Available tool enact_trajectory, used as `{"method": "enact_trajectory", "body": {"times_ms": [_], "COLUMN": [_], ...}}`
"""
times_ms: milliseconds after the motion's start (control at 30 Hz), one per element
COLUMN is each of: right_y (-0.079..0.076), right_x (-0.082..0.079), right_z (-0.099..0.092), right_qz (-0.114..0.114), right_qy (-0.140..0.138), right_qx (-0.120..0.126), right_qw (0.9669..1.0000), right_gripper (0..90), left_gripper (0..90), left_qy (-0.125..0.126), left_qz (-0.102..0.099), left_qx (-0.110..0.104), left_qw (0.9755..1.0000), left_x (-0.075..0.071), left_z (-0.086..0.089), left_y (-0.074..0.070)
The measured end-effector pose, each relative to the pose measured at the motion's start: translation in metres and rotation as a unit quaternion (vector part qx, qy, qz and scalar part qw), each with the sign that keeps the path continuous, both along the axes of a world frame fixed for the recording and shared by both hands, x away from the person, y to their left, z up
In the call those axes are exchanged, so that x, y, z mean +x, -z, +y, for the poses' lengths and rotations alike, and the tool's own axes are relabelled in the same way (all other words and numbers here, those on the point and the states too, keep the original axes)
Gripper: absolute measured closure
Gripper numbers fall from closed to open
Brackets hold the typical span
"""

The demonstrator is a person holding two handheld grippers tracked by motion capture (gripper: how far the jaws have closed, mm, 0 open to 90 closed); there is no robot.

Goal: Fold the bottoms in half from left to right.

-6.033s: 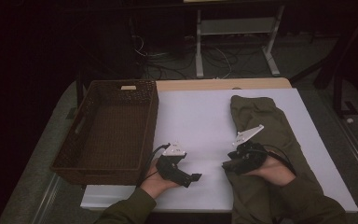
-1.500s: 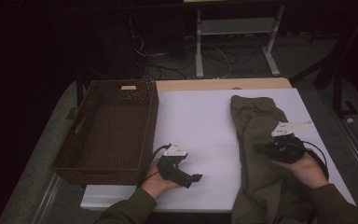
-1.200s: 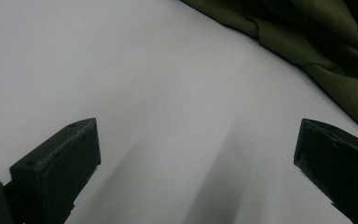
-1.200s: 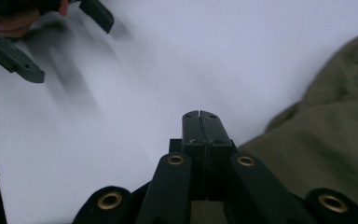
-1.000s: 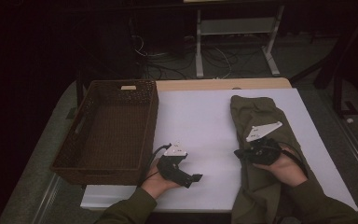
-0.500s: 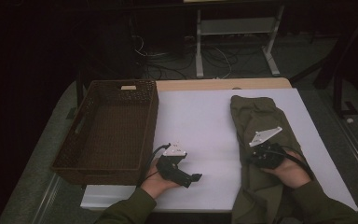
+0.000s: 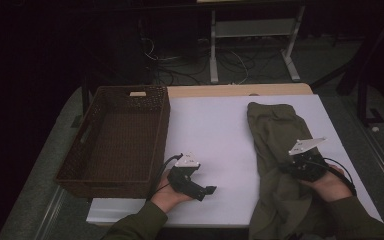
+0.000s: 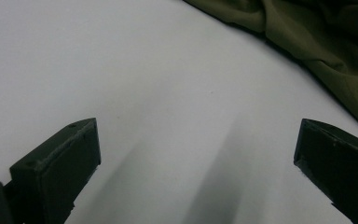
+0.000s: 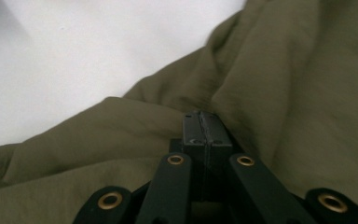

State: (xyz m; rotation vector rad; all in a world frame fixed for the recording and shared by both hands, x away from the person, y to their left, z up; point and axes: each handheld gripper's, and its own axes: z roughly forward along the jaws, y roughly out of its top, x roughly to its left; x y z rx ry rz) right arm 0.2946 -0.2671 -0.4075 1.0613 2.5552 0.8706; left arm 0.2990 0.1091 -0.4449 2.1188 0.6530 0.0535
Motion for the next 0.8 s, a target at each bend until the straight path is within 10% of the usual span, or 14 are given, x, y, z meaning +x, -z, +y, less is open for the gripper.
{"method": "enact_trajectory", "body": {"times_ms": [467,633,800], "right_y": [0.007,-0.001,-0.002], "right_x": [-0.008,-0.010,-0.007], "right_z": [-0.040,-0.052,-0.054], "right_qz": [0.006,-0.014,-0.031], "right_qy": [0.060,0.079,0.090], "right_qx": [0.006,0.071,0.083], "right_qw": [0.9982,0.9943,0.9920], "right_gripper": [88.2,70.9,55.8], "left_gripper": [0.0,8.9,15.2], "left_qy": [0.002,0.005,0.022], "left_qz": [0.001,-0.005,-0.008], "left_qx": [0.000,-0.007,-0.012], "left_qw": [1.0000,1.0000,0.9996], "left_x": [0.000,0.001,0.005], "left_z": [-0.002,-0.011,-0.028], "left_y": [0.000,-0.005,-0.010]}}
